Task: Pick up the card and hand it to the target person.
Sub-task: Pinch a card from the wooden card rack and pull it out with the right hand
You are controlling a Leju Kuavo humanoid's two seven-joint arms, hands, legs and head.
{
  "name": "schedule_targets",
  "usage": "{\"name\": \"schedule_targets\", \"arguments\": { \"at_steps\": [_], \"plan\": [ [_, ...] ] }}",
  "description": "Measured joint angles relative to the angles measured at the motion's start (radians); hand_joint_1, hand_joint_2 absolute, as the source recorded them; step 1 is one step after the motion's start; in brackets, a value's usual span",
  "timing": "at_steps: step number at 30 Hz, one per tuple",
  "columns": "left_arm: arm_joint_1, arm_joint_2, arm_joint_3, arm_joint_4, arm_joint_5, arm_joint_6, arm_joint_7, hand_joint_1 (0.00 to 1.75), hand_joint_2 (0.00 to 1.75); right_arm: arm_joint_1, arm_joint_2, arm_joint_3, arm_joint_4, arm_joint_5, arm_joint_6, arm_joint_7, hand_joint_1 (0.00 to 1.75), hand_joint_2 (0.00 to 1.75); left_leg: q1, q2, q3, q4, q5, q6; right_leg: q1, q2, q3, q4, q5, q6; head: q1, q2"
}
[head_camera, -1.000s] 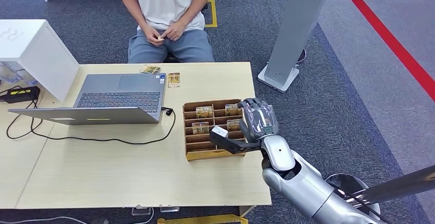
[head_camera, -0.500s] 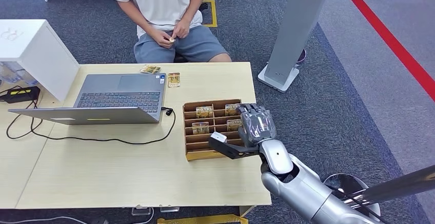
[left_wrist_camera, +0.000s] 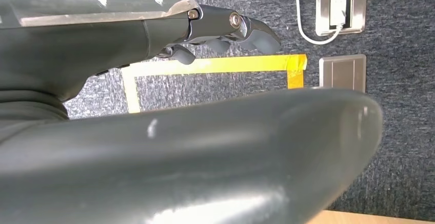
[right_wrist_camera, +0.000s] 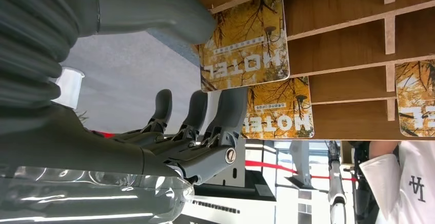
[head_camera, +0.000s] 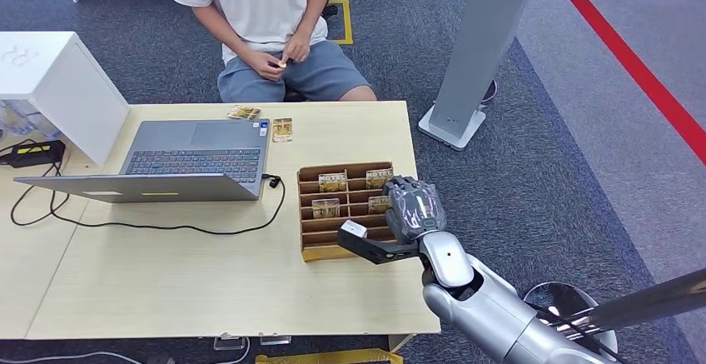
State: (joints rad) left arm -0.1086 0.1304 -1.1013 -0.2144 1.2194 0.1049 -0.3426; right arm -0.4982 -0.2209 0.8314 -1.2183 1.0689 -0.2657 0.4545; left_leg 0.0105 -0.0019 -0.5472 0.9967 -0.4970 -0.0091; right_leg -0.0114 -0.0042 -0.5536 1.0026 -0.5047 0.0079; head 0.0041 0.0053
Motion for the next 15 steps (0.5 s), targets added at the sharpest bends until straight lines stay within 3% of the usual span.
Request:
{"name": "schedule_targets", "arguments": {
  "at_steps": [2, 15],
  "plan": [
    [0.0, 0.001, 0.0, 0.0, 0.001, 0.0, 0.0, 0.0, 0.0, -0.001, 0.0, 0.001, 0.001, 0.0, -0.004, 0.001, 1.33, 1.75, 0.0, 0.0, 0.0, 0.0, 0.0, 0.0, 0.0, 0.0, 0.0, 0.0, 0.0, 0.0, 0.0, 0.0],
    [0.0, 0.001, 0.0, 0.0, 0.01, 0.0, 0.0, 0.0, 0.0, -0.005, 0.001, 0.004, 0.0, -0.001, -0.009, 0.0, 1.35, 1.75, 0.0, 0.0, 0.001, 0.0, 0.0, 0.0, 0.0, 0.0, 0.001, 0.0, 0.0, 0.0, 0.0, 0.0]
  ]
}}
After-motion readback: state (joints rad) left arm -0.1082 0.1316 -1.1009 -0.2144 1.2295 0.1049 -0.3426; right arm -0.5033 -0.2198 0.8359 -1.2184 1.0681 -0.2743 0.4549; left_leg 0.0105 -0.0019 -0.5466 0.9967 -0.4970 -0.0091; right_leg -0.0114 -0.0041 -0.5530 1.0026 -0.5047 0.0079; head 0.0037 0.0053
